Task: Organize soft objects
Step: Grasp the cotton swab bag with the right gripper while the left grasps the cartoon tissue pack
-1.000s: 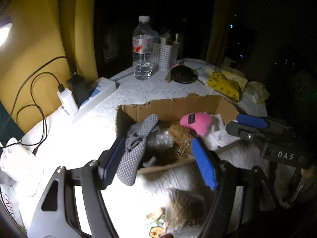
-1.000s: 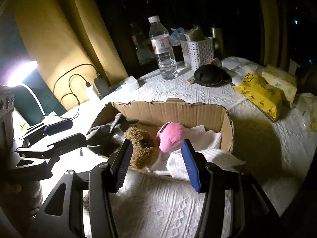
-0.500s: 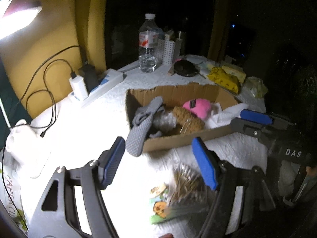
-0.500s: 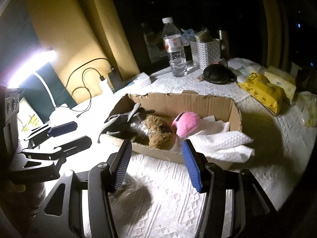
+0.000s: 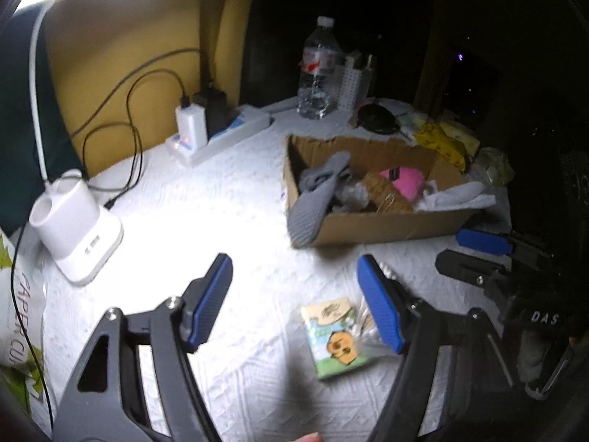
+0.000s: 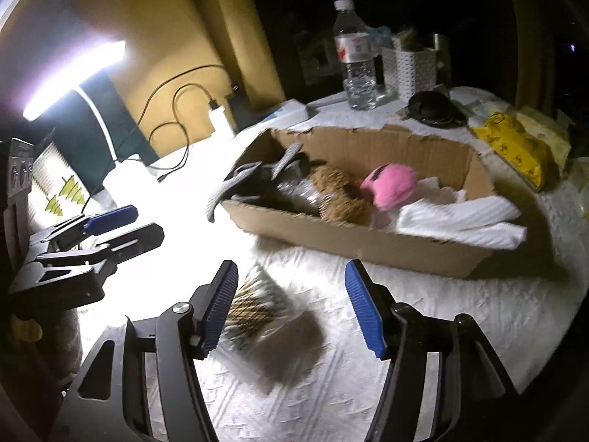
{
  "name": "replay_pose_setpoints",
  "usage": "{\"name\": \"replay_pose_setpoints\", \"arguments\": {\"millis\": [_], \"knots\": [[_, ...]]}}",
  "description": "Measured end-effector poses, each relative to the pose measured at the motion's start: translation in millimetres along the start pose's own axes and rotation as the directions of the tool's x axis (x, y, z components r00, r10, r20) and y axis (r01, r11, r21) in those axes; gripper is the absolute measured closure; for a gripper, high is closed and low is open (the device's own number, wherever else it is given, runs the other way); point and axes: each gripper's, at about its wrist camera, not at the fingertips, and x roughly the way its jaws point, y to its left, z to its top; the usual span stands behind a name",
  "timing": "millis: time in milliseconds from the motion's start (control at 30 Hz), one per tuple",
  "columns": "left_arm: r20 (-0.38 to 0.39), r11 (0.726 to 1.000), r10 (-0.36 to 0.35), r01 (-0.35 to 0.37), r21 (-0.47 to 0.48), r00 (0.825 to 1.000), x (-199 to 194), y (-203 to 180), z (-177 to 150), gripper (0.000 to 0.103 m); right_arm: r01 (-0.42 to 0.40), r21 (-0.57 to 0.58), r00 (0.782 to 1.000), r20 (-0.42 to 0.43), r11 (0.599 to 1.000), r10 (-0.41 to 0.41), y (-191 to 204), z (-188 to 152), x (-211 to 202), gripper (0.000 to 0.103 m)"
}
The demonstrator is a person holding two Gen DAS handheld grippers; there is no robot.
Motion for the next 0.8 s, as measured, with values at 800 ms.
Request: {"name": "replay_pose_setpoints", "arguments": {"millis": [800], "knots": [[-0.036,0.998,-0.014,0.012,-0.063,0.999,11,23,-21,0.031,-0.094,0.133,0.976,-0.183,0.987,0.117,10,-23,58,0.024]]}}
